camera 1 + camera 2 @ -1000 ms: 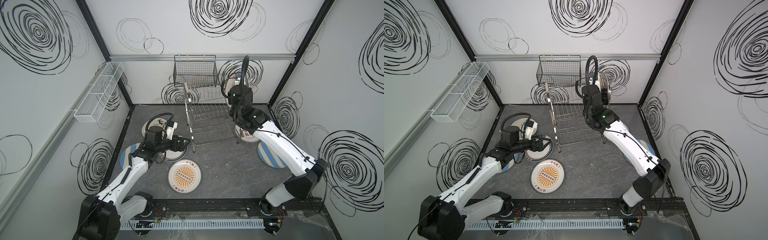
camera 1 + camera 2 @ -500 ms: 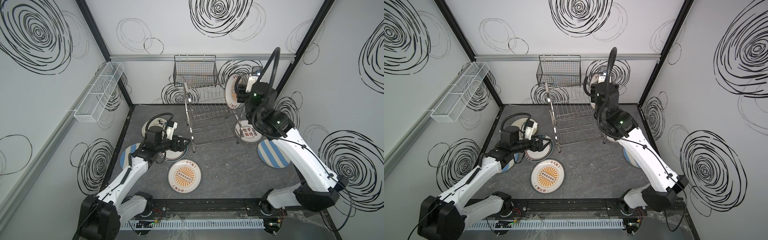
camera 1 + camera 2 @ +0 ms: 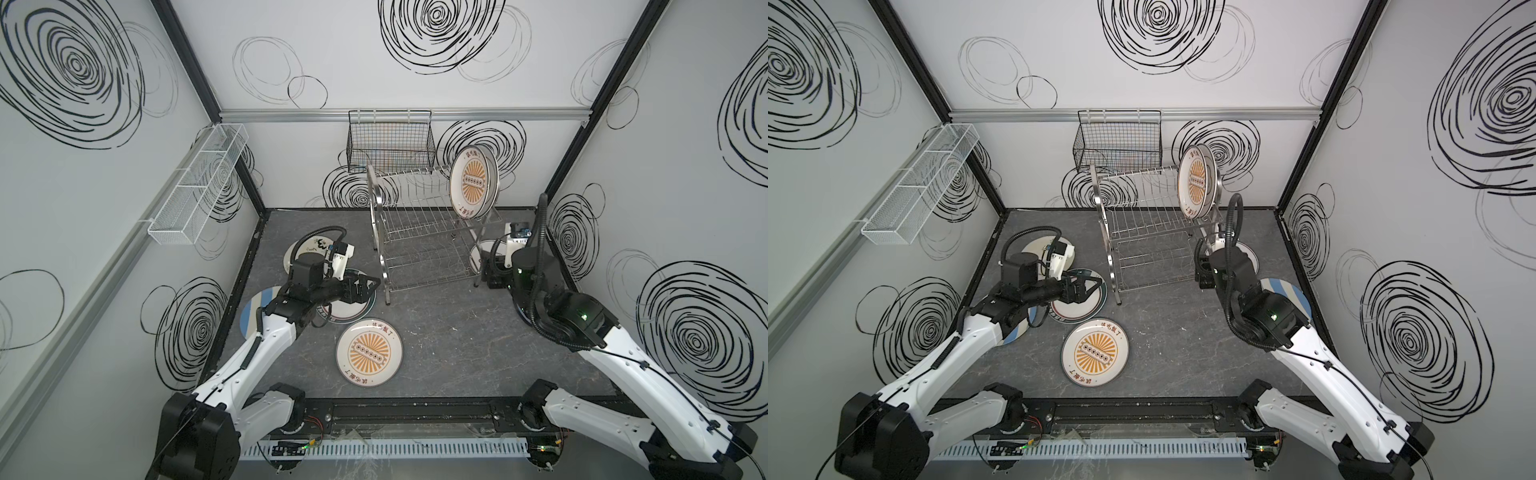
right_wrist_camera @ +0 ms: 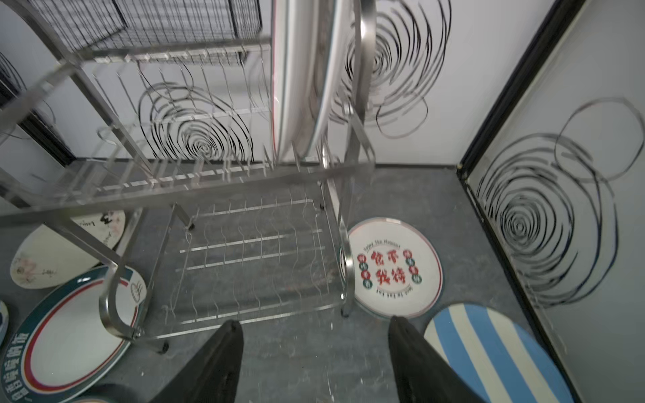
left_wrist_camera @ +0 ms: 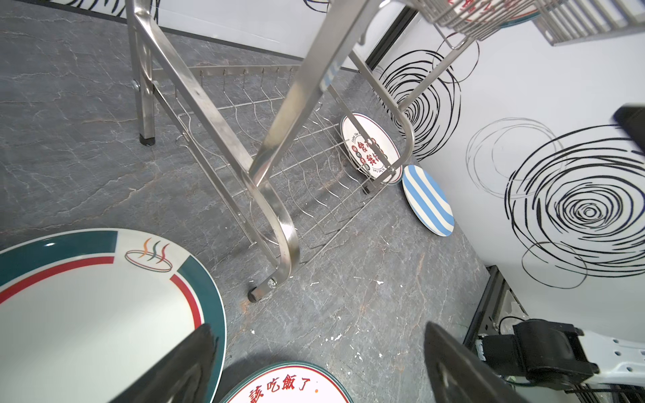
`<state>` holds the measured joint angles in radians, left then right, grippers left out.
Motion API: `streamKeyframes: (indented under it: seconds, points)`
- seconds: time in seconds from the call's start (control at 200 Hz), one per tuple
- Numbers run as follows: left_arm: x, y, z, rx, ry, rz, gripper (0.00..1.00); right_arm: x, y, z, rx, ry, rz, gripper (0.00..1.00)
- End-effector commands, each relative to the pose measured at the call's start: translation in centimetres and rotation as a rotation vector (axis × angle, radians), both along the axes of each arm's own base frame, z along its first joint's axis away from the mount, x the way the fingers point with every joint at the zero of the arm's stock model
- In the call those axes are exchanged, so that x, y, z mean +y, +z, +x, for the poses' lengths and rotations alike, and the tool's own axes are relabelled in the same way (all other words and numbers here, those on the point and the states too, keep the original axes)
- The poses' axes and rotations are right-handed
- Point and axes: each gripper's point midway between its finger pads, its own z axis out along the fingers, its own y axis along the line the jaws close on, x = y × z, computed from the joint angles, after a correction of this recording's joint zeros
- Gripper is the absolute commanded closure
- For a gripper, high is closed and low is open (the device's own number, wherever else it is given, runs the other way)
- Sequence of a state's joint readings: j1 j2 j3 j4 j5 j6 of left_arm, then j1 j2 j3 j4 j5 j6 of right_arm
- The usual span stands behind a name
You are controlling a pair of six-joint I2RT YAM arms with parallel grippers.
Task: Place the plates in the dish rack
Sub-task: 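Open the right gripper and move it back toward the striped plate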
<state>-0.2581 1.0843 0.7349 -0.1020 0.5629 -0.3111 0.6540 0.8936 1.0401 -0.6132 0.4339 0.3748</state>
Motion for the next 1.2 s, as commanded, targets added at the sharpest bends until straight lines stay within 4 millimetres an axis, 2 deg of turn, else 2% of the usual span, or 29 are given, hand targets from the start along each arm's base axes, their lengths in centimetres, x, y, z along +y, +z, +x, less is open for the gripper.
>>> streamKeyframes:
  seconds: [0.0, 0.16, 0.315, 0.38, 0.46, 0.63, 0.78, 0.991, 1.196]
  points:
    - [0.6, 1.1, 0.6, -0.065, 0.024, 0.000, 0.04, -1.9, -5.5, -1.9, 0.139, -0.127, 0.074, 0.29]
    - [0.5, 1.0, 0.5, -0.057, 0.018, -0.008, 0.04, -2.1, -11.5, -2.0, 0.232, -0.172, 0.125, 0.27]
    - [0.5, 1.0, 0.5, -0.060, 0.019, -0.009, 0.04, -5.2, -16.1, -1.7, 0.317, -0.270, 0.130, 0.26]
    - [0.5, 1.1, 0.5, -0.062, 0.018, -0.011, 0.04, -6.5, -17.4, -1.5, 0.330, -0.298, 0.160, 0.26]
    - [0.4, 1.1, 0.5, -0.063, 0.014, -0.016, 0.04, -7.9, -17.7, -0.9, 0.311, -0.337, 0.201, 0.26]
    - [0.2, 1.3, 0.5, -0.063, 0.001, -0.031, 0.04, -10.1, -17.0, 0.9, 0.246, -0.409, 0.266, 0.26]
    - [0.1, 1.4, 0.4, -0.063, -0.003, -0.035, 0.04, -10.6, -17.9, 2.0, 0.271, -0.391, 0.304, 0.24]
    - [0.1, 1.5, 0.3, -0.067, -0.003, -0.042, 0.04, -14.0, -20.4, 2.6, 0.287, -0.466, 0.278, 0.21]
    - [0.6, 1.8, 0.5, -0.080, 0.017, -0.027, 0.04, -15.9, -22.3, 2.8, 0.353, -0.505, 0.293, 0.21]
